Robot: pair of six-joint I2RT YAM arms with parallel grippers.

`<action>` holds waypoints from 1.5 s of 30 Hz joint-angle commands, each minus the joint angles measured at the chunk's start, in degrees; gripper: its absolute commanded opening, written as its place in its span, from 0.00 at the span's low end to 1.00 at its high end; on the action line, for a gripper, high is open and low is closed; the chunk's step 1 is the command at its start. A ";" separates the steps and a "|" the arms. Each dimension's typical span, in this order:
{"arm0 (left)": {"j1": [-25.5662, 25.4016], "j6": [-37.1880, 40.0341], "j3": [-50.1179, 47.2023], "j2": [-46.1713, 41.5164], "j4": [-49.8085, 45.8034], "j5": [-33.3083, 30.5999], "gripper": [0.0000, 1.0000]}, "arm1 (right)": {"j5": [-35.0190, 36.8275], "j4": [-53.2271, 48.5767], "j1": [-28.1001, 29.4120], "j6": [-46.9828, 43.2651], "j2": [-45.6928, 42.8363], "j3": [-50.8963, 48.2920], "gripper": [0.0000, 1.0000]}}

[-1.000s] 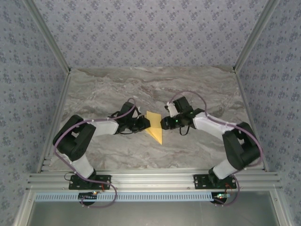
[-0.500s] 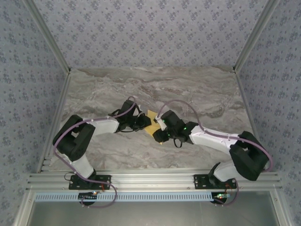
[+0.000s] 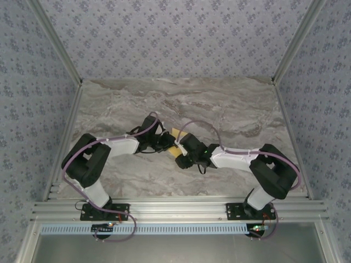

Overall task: Fold a paper plane with a square sheet of paper (fold left side to right side)
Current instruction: Fourth fold the wing at the center of the table.

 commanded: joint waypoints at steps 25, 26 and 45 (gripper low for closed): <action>0.11 0.62 2.53 -2.42 -2.90 0.95 0.22 | 3.73 -1.17 1.51 -0.31 2.49 2.06 0.12; 0.32 0.79 2.45 -2.71 -3.08 0.94 0.24 | 3.20 -1.15 1.48 -0.31 2.43 2.04 0.11; 2.50 1.91 -4.85 -10.32 -4.10 -1.40 0.42 | -15.91 5.55 -6.14 6.87 -0.63 -3.59 0.05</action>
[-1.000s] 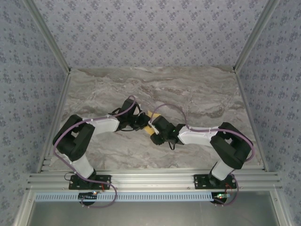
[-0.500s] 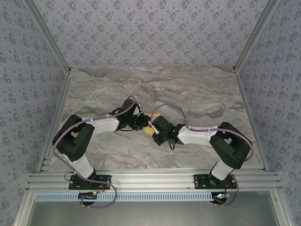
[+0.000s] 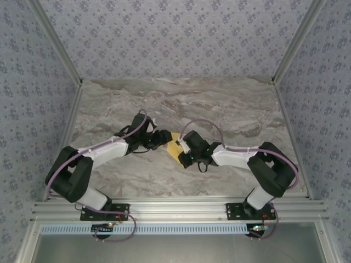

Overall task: Fold a paper plane with a square sheet of paper (fold left side to right side)
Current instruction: Fourth fold the wing at the center of the table.

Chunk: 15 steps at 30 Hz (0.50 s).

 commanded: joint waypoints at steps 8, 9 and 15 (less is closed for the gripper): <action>-1.61 -1.15 0.25 4.59 3.72 0.80 0.23 | -6.44 5.02 -3.16 3.80 -3.72 -4.87 0.05; -1.98 -1.17 0.60 5.33 3.84 0.89 0.22 | -6.81 5.50 -3.37 3.97 -4.00 -5.26 0.05; -3.49 -2.05 2.03 9.13 5.75 1.17 0.19 | -9.41 8.39 -5.06 5.50 -4.83 -7.54 0.05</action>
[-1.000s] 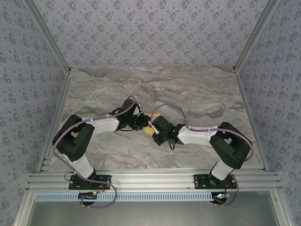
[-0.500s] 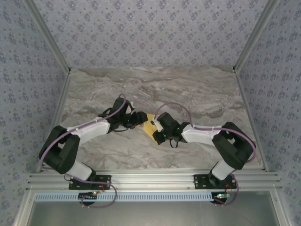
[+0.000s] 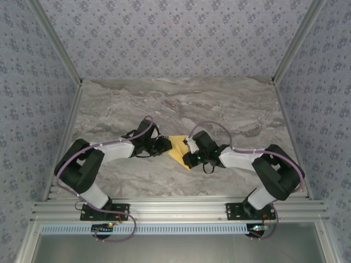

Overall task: Fold a paper plane with a square sheet of paper (fold left side to right side)
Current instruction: Fourth fold the wing at the center of the table.

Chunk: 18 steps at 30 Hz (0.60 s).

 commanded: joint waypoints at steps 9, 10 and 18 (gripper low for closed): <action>-1.57 -1.35 4.60 4.70 3.80 1.47 0.25 | -6.17 5.86 -3.62 3.92 -1.76 -4.17 0.05; -1.58 -1.44 4.88 5.01 3.80 1.53 0.25 | -6.34 6.11 -3.66 4.02 -1.73 -4.41 0.05; -1.61 -1.48 5.88 7.12 3.88 1.55 0.27 | -7.26 6.98 -4.34 4.61 -1.50 -5.23 0.05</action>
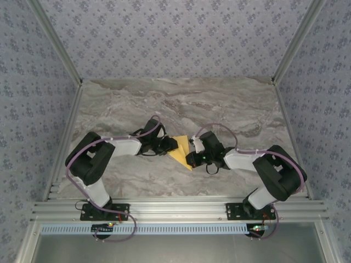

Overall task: Fold a paper plane with a square sheet of paper (fold left side to right side)
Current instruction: Fourth fold the wing at the center of the table.

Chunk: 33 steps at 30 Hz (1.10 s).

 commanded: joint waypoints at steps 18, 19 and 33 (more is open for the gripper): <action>-0.85 0.48 4.29 5.09 -1.45 0.78 0.30 | -3.32 0.65 -1.25 1.07 0.91 -0.22 0.07; -0.84 0.65 4.34 5.27 -1.65 0.68 0.30 | -3.50 0.52 -1.19 0.96 1.19 -0.04 0.07; -0.86 1.54 3.87 5.50 -2.99 -0.02 0.30 | -7.61 2.01 -4.20 3.04 -2.54 0.30 0.26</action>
